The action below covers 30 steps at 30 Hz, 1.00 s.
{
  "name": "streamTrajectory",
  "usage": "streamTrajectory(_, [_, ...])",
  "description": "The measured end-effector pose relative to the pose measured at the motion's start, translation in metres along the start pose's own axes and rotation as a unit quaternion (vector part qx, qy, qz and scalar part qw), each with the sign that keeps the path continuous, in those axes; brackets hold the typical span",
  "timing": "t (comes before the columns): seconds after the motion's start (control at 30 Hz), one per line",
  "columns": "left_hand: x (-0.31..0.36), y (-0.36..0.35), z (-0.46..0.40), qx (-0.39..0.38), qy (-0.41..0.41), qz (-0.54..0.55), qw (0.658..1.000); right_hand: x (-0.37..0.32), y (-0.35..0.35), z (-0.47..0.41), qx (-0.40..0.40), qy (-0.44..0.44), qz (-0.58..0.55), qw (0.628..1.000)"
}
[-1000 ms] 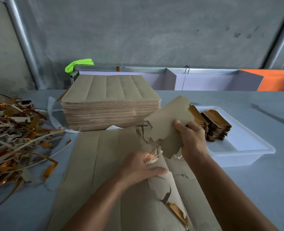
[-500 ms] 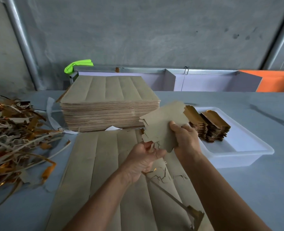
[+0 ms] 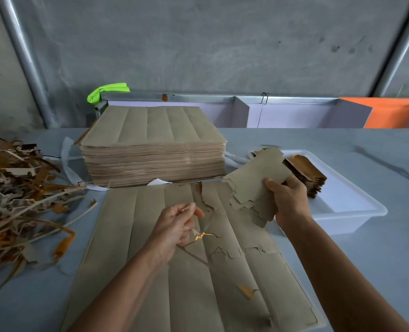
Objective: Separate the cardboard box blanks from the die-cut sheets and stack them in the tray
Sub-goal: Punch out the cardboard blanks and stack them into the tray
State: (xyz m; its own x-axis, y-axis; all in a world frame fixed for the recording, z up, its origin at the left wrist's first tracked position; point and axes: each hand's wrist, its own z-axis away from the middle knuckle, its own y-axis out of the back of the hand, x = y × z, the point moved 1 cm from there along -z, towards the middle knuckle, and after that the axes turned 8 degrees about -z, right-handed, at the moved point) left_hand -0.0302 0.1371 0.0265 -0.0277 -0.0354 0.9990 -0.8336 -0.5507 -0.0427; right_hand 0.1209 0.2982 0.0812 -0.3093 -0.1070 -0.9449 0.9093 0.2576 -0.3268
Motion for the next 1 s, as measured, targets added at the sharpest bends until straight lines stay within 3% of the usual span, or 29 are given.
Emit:
streamTrajectory(0.1, [-0.003, 0.012, 0.001, 0.056, 0.005, 0.018, 0.998, -0.002, 0.009, -0.003, 0.009, 0.022, 0.032, 0.999])
streamTrajectory(0.17, [-0.005, 0.024, 0.004, 0.094, 0.01, 0.026, 0.995, -0.003, 0.021, -0.002, 0.004, 0.063, 0.142, 0.988])
streamTrajectory(0.27, [-0.007, 0.044, 0.008, 0.139, 0.008, 0.035, 0.99, -0.003, 0.035, 0.005, -0.079, 0.095, 0.251, 0.96])
streamTrajectory(0.4, [-0.009, 0.075, 0.017, 0.181, -0.001, 0.043, 0.983, 0.001, 0.036, 0.018, -0.121, 0.12, 0.478, 0.862])
streamTrajectory(0.57, [-0.009, 0.094, 0.024, 0.207, -0.004, 0.032, 0.978, 0.003, 0.011, 0.043, -0.21, 0.12, 0.586, 0.774])
streamTrajectory(0.63, [-0.008, 0.089, 0.025, 0.203, -0.004, 0.032, 0.979, 0.004, -0.001, 0.054, -0.252, 0.143, 0.588, 0.755])
streamTrajectory(0.87, [0.003, 0.065, 0.032, 0.167, -0.018, 0.003, 0.986, 0.015, -0.013, 0.075, -0.293, 0.066, 0.597, 0.744])
streamTrajectory(1.0, [0.004, 0.062, 0.037, 0.169, -0.024, -0.063, 0.983, 0.019, -0.004, 0.069, -0.261, 0.02, 0.532, 0.806])
